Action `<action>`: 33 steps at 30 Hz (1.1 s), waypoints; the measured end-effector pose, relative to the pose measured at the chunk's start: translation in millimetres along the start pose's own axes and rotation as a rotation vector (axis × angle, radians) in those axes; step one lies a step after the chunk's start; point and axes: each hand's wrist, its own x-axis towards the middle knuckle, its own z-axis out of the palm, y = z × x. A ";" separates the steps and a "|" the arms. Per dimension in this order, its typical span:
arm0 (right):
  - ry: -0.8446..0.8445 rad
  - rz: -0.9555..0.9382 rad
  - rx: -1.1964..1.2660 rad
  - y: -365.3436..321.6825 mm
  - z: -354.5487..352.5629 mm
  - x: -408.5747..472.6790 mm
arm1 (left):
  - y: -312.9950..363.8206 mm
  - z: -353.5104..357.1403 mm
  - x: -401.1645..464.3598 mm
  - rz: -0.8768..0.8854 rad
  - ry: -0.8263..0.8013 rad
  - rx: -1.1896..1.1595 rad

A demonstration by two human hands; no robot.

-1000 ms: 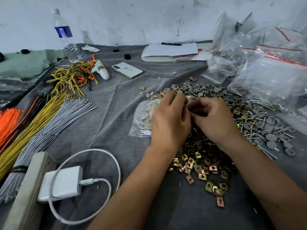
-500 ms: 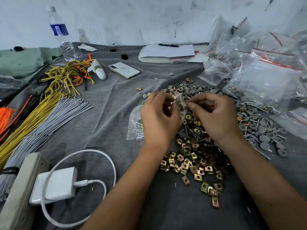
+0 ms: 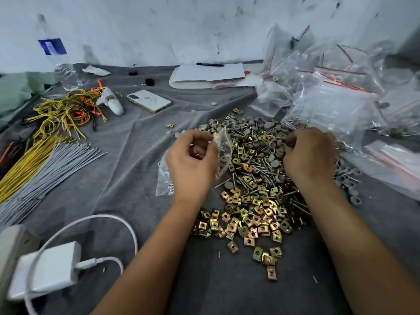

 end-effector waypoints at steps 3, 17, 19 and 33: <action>0.006 0.010 0.236 -2.8 -1.5 -1.4 | 1.4 -5.1 8.0 -0.091 0.070 -0.149; -0.112 -0.498 0.944 -51.4 -10.8 -30.7 | 0.8 1.3 0.5 0.013 -0.152 0.067; -0.157 -0.531 0.896 -51.0 -9.2 -30.1 | 0.6 1.5 0.0 -0.014 -0.148 0.046; -0.225 -0.784 0.566 -60.7 -3.0 -42.0 | 13.6 -52.4 44.1 -0.269 0.314 -0.574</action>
